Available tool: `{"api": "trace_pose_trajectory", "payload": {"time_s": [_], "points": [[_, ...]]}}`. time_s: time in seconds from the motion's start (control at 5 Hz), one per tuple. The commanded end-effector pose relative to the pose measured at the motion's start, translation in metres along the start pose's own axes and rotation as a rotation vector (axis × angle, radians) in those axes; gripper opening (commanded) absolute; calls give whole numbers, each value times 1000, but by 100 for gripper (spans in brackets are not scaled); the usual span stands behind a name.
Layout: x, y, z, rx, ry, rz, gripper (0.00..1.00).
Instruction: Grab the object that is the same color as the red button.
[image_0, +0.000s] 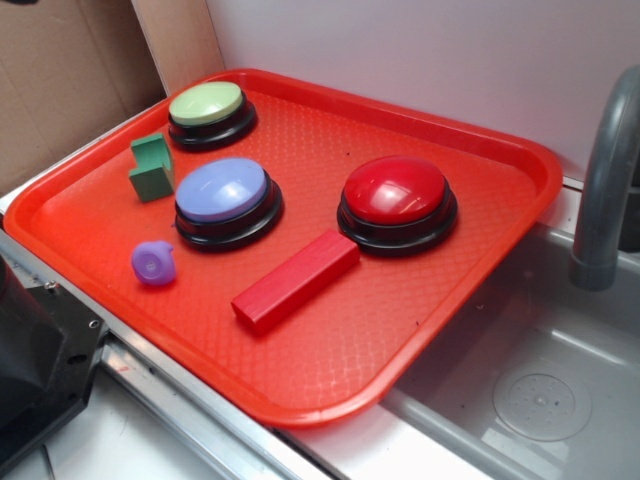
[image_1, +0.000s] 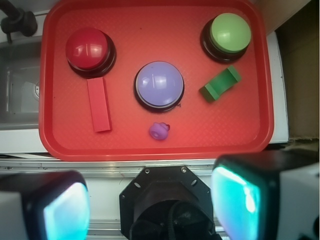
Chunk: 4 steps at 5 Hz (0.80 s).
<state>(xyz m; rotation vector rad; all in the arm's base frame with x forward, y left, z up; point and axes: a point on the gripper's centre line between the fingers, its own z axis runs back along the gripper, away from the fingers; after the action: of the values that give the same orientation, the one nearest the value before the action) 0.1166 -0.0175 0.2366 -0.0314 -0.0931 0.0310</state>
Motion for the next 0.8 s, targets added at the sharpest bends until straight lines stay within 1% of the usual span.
{"api": "trace_pose_trajectory", "payload": {"time_s": [0.0,0.2,0.4,0.6], "points": [[0,0,0,0,0,0,100],[6,-11,-12,-11,-13,-2,100],[16,-37,-39,6,-41,44,100],[30,-64,-70,24,-66,43,100]]}}
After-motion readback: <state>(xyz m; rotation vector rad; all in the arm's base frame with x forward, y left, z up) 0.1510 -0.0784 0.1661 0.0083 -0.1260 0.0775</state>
